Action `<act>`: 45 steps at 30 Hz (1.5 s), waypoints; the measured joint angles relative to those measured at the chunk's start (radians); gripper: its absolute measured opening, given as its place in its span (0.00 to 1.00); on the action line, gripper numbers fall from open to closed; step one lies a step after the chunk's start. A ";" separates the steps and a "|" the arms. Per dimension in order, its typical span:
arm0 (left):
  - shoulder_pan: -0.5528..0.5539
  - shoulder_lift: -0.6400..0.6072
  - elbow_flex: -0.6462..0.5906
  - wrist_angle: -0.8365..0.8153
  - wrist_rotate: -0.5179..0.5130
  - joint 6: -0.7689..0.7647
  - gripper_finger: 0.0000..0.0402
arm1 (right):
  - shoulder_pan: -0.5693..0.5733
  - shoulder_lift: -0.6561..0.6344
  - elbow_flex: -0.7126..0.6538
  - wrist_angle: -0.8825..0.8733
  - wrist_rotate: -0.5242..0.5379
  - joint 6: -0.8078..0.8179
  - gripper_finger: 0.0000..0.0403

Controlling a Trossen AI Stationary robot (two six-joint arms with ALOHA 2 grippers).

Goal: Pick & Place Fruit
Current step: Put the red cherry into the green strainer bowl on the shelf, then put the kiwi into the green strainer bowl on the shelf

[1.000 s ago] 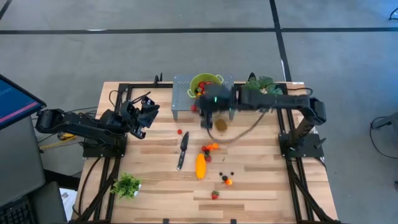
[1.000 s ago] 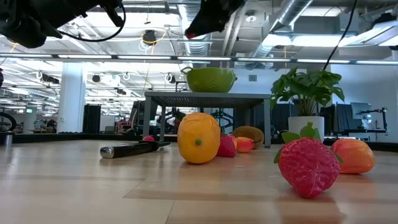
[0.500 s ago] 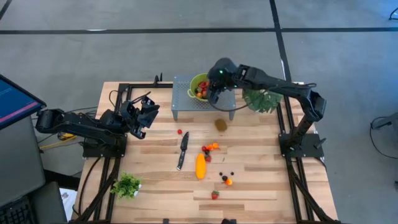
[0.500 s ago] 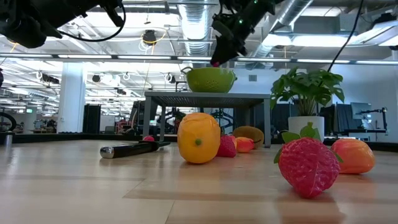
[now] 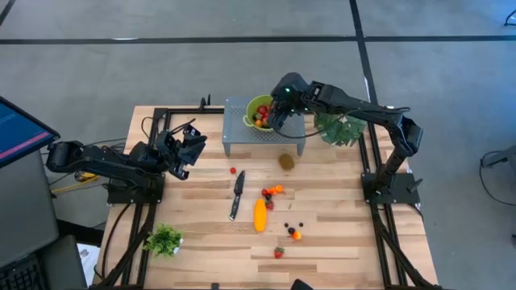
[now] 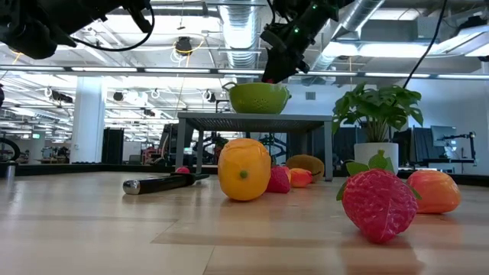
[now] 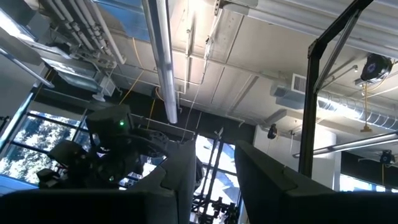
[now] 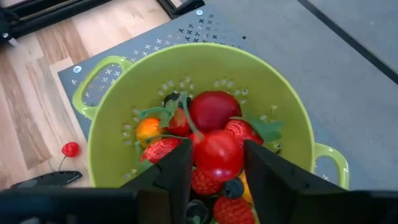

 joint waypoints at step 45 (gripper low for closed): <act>0.000 0.000 0.000 0.000 0.000 0.000 0.26 | 0.538 -0.019 -0.474 -0.014 0.238 0.367 0.60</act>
